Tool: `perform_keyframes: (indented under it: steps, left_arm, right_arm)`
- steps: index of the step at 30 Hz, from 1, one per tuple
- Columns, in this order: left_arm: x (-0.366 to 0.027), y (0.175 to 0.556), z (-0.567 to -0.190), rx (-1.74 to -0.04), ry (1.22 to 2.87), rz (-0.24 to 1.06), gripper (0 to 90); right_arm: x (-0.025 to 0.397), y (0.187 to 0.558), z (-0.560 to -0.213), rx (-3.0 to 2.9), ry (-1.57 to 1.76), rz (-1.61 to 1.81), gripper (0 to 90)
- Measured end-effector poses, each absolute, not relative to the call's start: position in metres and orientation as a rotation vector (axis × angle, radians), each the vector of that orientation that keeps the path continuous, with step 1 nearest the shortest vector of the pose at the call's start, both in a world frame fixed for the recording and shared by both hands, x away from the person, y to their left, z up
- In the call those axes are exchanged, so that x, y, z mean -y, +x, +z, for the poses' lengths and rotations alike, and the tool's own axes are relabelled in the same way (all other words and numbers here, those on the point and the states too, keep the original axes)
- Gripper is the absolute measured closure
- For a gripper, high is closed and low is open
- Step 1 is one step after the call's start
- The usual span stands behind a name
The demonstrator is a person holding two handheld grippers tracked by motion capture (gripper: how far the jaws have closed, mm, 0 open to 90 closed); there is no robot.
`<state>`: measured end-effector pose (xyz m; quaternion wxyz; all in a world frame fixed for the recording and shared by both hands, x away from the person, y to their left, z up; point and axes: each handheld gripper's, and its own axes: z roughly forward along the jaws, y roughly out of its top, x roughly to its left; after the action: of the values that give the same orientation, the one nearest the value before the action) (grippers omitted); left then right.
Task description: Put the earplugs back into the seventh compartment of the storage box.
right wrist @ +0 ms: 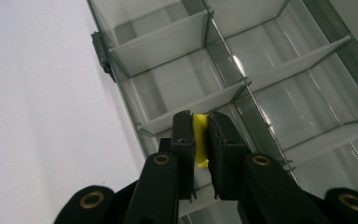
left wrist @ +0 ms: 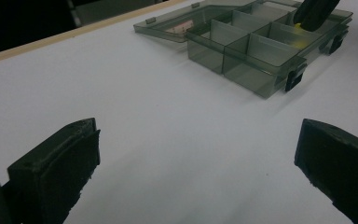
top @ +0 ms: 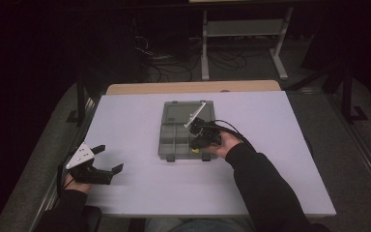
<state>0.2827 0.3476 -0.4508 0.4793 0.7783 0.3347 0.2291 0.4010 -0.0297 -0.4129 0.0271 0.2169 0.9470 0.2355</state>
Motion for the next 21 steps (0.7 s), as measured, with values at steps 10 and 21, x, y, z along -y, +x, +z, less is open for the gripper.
perform_keyframes:
  steps: [10, 21]
  left_arm:
    - [-0.347, 0.283, -0.451, -0.816, 1.9, 0.56, 0.0]
    - [-0.347, 0.283, -0.451, -0.816, 1.902, 0.559, 0.0]
  right_arm:
    - [0.036, 0.401, -0.404, -2.892, 0.695, 0.795, 67.5]
    - [0.05, 0.399, -0.388, -2.808, 0.718, 0.877, 41.8]
